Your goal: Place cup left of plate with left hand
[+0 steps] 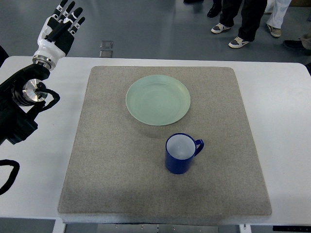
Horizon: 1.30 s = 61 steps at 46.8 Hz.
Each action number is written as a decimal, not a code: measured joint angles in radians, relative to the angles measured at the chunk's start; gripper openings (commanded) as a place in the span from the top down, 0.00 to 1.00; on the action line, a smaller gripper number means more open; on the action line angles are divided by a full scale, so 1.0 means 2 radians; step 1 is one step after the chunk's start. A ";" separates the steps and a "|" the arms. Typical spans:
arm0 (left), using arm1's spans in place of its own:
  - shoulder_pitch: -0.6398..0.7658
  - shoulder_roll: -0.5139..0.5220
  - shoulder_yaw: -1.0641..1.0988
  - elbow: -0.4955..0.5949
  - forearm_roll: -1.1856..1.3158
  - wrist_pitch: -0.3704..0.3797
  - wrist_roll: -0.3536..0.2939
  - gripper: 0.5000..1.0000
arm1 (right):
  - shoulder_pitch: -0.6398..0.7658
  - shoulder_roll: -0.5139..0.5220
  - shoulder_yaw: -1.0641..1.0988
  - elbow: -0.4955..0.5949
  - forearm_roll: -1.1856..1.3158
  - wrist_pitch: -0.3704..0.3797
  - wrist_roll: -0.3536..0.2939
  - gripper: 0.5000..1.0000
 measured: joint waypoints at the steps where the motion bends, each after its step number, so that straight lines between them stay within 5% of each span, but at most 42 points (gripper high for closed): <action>1: 0.000 0.000 0.000 0.000 0.000 0.000 0.000 0.00 | 0.000 0.000 0.000 0.000 0.000 0.000 0.000 0.14; 61: 0.005 -0.001 0.000 0.001 -0.005 0.002 -0.002 0.01 | 0.000 0.000 0.000 0.000 0.000 0.000 0.000 0.14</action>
